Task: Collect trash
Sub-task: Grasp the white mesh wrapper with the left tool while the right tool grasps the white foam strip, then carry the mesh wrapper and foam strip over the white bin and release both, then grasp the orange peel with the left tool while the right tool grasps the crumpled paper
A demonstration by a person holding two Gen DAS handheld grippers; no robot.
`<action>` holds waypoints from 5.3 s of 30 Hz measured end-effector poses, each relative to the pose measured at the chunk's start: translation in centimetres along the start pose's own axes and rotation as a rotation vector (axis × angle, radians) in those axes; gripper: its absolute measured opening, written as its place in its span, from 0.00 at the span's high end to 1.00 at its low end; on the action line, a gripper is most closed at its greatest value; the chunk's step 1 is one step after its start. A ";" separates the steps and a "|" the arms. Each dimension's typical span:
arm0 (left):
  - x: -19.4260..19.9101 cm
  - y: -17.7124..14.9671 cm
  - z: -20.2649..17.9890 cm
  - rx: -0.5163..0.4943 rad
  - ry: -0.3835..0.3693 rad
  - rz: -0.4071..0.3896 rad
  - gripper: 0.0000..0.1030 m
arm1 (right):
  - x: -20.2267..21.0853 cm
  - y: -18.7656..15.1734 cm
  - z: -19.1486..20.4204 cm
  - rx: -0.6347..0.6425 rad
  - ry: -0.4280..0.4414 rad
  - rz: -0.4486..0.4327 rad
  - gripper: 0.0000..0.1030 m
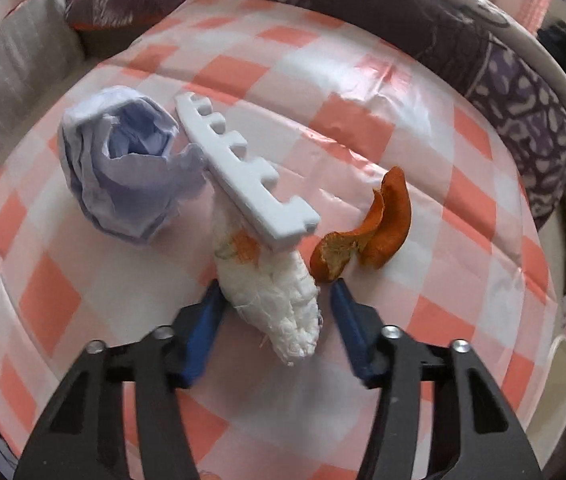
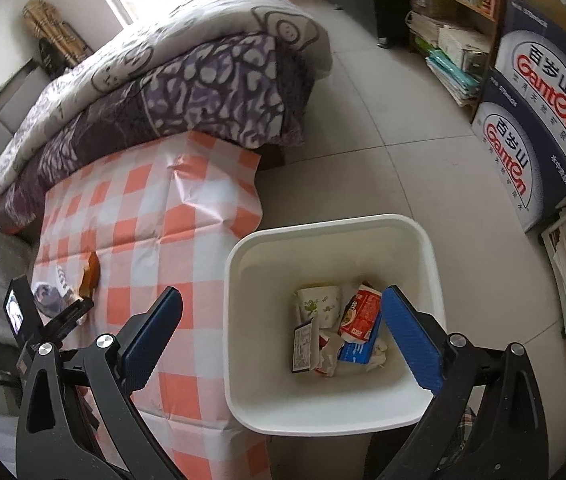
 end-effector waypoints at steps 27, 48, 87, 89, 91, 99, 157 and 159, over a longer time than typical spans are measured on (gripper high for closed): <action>29.4 0.1 10.0 0.202 -0.209 -0.507 0.62 | -4.5 -8.6 25.5 0.336 0.222 0.060 0.10; 30.8 -0.4 14.4 0.315 -0.221 -0.541 0.62 | -3.3 -17.6 37.0 0.682 0.225 -0.016 0.79; 24.6 -1.3 1.0 -0.010 -0.156 -0.444 0.62 | 1.8 -3.7 15.5 0.244 0.131 -0.176 0.79; 24.1 -1.5 -0.1 -0.038 -0.154 -0.436 0.62 | 2.0 -3.0 14.3 0.212 0.132 -0.175 0.79; 23.6 -1.7 -1.0 -0.063 -0.153 -0.428 0.62 | 2.1 -2.4 13.2 0.189 0.127 -0.178 0.79; 21.3 -2.7 -4.9 -0.143 -0.173 -0.377 0.62 | 1.7 -0.9 8.2 0.101 0.074 -0.146 0.79; 3.8 -5.2 -15.2 -0.458 -0.047 0.003 0.26 | 0.2 2.8 -6.7 -0.142 -0.111 -0.051 0.13; 2.9 -3.6 -13.1 -0.414 -0.010 -0.008 0.26 | 0.1 2.9 -5.8 -0.124 -0.106 -0.052 0.11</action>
Point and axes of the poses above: each gripper's, at about its wrist camera, not at the fingertips, and x roughly against the way its jaws point, z to its left, y to its top, the point moved 4 cm from there along -x, roughly the way its jaws point, and after that the axes turned 12 degrees about -y, right-handed, at the moved point
